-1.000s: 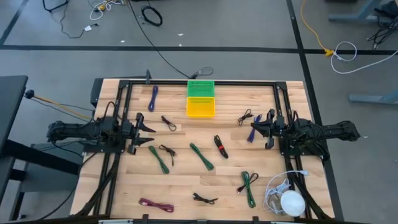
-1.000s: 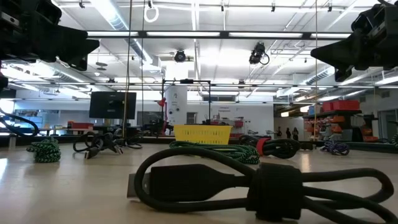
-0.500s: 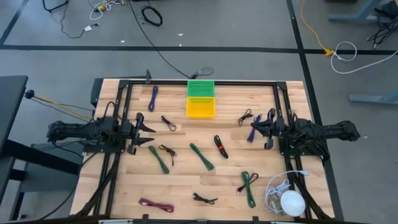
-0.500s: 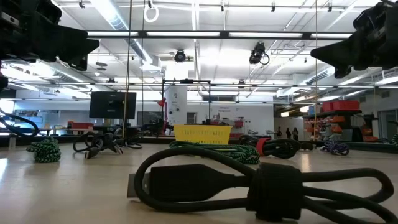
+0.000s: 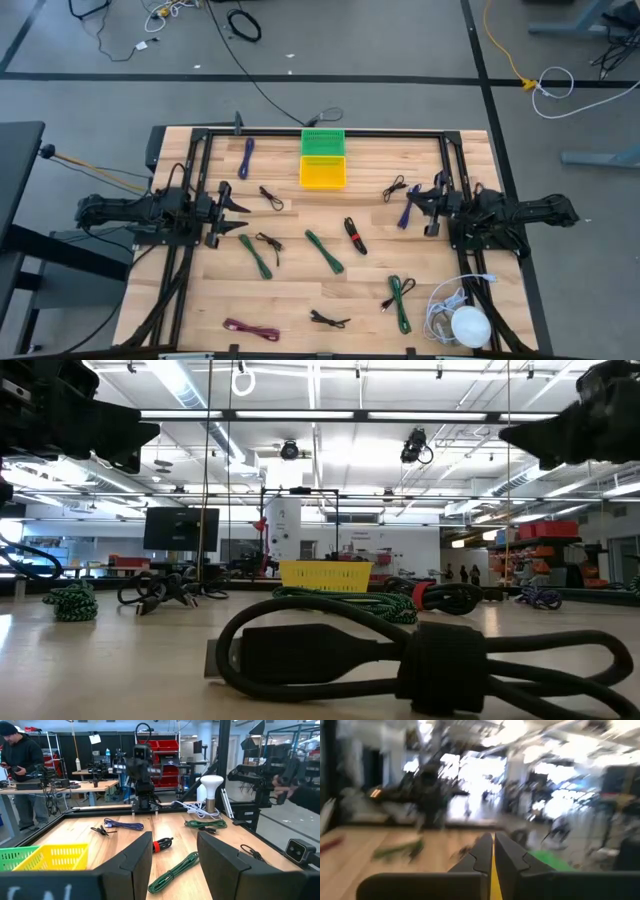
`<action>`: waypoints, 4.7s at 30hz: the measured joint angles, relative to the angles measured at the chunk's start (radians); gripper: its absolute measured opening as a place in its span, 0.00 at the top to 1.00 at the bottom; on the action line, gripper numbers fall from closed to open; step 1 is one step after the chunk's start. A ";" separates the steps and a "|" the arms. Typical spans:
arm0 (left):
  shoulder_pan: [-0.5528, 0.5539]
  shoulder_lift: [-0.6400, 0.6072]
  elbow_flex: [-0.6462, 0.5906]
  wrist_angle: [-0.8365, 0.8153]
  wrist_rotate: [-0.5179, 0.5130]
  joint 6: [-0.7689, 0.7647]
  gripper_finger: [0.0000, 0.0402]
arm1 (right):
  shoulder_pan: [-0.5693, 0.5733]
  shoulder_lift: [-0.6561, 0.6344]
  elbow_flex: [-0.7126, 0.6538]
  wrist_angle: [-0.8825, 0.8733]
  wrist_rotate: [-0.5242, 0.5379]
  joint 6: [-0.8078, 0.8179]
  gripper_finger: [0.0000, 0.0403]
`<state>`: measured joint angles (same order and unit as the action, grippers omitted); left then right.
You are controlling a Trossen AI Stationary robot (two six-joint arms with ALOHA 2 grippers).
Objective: Pick & Place USB Port
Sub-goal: Put the purple charger cable into the green basket
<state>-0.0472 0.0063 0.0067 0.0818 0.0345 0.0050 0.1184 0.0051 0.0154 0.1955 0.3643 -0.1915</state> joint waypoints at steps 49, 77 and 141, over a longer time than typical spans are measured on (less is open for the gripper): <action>0.000 0.000 0.000 0.131 -0.091 -0.020 0.60 | -0.115 0.696 0.308 -0.576 -0.067 0.651 0.94; 0.000 0.000 0.000 0.130 -0.093 -0.021 0.60 | -0.164 0.847 0.307 -0.784 -0.146 1.080 0.39; 0.000 0.000 0.000 0.165 -0.102 -0.019 0.60 | -0.372 1.380 1.039 -0.580 -0.120 0.307 0.97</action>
<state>-0.0471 0.0059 0.0067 0.2468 -0.0671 -0.0139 -0.2539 1.3852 1.0549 -0.3842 0.2441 0.1154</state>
